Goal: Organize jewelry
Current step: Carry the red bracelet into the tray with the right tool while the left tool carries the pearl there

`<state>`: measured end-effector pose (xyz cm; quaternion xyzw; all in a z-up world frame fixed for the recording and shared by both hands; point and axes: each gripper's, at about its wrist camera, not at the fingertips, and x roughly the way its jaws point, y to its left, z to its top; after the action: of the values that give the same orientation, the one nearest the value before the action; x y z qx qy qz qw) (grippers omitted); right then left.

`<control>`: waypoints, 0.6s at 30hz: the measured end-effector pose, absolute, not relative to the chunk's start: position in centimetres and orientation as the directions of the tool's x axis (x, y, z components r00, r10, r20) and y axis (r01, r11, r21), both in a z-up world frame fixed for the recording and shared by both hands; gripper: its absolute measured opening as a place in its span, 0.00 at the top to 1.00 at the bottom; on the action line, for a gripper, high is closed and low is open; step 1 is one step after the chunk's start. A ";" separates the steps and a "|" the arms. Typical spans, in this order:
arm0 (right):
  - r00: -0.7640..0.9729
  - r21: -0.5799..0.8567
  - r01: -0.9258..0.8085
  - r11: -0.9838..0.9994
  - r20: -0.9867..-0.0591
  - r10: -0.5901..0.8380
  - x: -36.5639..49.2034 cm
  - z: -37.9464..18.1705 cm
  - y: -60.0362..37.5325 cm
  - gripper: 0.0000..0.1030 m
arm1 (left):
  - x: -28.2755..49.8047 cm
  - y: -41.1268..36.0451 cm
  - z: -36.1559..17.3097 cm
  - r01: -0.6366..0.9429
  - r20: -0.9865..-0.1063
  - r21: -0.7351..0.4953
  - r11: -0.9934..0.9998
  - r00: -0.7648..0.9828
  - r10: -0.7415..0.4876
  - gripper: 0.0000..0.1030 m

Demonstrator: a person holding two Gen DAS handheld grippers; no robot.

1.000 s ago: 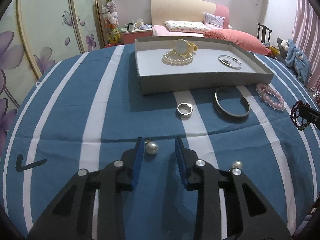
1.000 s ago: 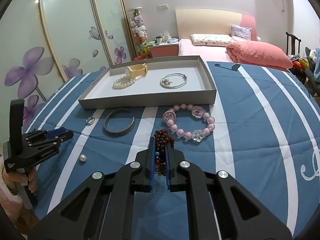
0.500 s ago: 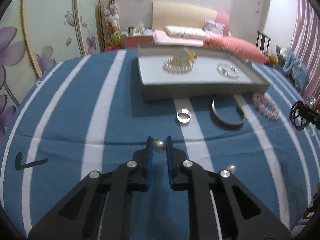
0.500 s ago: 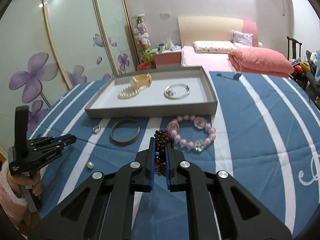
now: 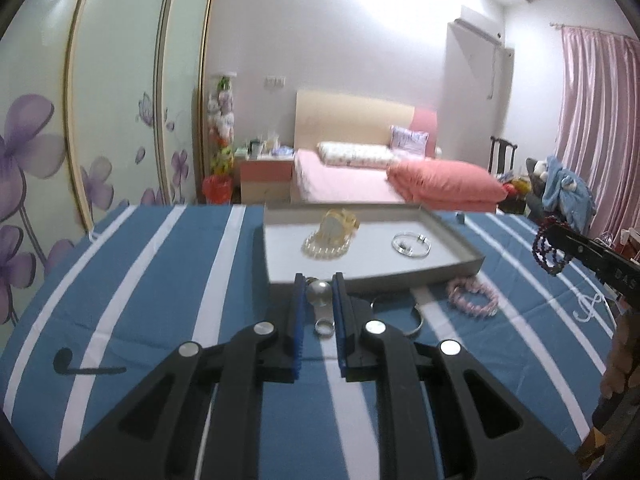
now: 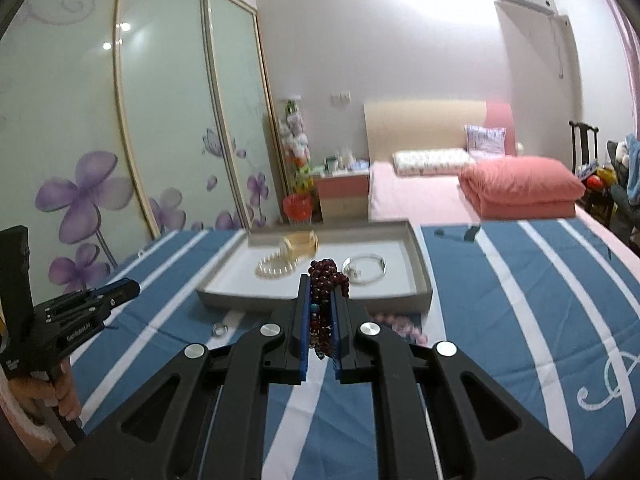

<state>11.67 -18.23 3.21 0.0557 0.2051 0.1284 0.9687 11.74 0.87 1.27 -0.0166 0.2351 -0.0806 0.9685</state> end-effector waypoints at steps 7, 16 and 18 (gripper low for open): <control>0.918 0.151 -0.229 0.962 -0.296 0.265 11.4 4.8 -17.9 0.91 | 10.7 0.0 2.7 0.143 -0.375 -0.048 0.989 0.915 -0.150 0.87; 0.926 0.139 -0.239 0.961 -0.265 0.269 12.1 5.0 -17.0 0.91 | 11.5 -0.8 3.6 0.137 -0.351 -0.072 0.988 0.924 -0.154 0.87; 0.929 0.137 -0.239 0.961 -0.256 0.268 12.2 5.2 -16.9 0.91 | 12.0 -1.0 3.9 0.135 -0.346 -0.078 0.988 0.926 -0.154 0.87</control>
<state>12.23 -16.91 5.17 0.0517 0.1373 0.1293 0.9807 12.03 -1.03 3.88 -0.0263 0.1782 -0.0736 0.9809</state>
